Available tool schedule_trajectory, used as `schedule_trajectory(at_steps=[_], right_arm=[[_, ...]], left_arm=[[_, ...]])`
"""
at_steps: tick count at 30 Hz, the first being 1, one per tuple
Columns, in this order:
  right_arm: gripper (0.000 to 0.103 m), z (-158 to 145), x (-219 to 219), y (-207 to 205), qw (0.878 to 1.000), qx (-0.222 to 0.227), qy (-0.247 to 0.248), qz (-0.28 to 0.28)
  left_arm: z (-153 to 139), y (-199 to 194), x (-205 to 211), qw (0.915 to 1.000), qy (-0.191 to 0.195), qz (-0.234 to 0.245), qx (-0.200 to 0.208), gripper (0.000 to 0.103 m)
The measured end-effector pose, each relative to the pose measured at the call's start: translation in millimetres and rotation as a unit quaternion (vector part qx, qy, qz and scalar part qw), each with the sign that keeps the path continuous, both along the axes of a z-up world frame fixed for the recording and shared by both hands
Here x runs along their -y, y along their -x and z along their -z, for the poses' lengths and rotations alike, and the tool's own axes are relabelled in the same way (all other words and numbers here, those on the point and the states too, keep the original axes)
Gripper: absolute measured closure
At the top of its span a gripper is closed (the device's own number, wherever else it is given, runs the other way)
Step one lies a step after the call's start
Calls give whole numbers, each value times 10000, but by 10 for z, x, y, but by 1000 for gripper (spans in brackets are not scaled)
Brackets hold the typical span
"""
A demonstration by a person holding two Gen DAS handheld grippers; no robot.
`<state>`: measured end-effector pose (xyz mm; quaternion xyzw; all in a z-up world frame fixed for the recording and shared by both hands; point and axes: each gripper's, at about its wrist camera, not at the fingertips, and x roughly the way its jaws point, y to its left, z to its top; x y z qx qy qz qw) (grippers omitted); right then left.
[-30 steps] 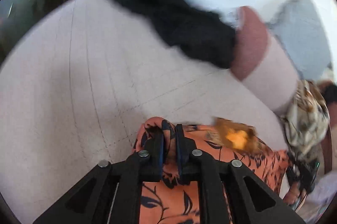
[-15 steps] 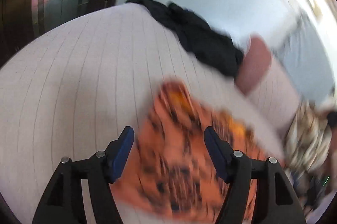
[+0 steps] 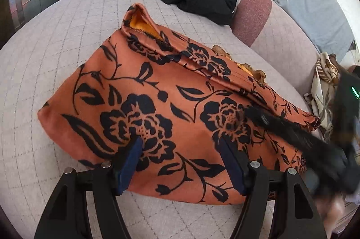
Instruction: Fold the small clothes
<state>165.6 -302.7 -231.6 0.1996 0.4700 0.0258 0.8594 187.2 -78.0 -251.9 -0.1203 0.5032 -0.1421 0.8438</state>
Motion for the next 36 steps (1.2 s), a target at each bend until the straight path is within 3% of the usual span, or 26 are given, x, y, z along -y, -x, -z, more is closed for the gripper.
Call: schedule_trajectory(at_steps=[4, 7, 11, 15, 17, 20, 22, 25, 28, 31, 34, 36], right_arm=[[66, 129, 73, -654, 9985, -189, 450, 253], [66, 109, 386, -1017, 9948, -22, 413, 935], [66, -193, 844, -855, 9807, 535, 320, 1851], [64, -376, 1046, -415, 9774, 547, 828, 1869], [63, -357, 1176, -133, 9755, 374, 1007, 1919], [63, -137, 1411, 58, 9674, -291, 1147, 2237], [62, 132, 1583, 82, 9627, -936, 820, 2402], [61, 63, 1491, 28, 9559, -981, 1038, 2566], [61, -201, 957, -263, 9771, -479, 960, 1836], [61, -356, 303, -611, 9892, -255, 1048, 988], [61, -348, -231, -937, 9964, -178, 782, 273], [61, -258, -555, -1203, 9975, -255, 655, -30]], left_arm=[[-13, -129, -10, 9998, 91, 54, -140, 29], [8, -228, -25, 9993, 242, 101, -252, 28], [21, -271, -77, 9982, 473, 16, -363, 28], [-11, -223, -89, 9983, 446, -17, -374, 28], [0, -230, -84, 9982, 467, -32, -383, 28], [-12, -248, -128, 9974, 609, -66, -386, 28], [-54, -242, -222, 9966, 721, -144, -369, 28], [-149, -240, -386, 9974, 608, -343, -200, 28], [-176, -278, -557, 9977, 465, -468, -164, 28], [-100, -333, -733, 9969, 432, -555, -344, 28], [-8, -378, -819, 9967, 532, -388, -469, 28], [35, -389, -777, 9980, 398, -202, -454, 28]])
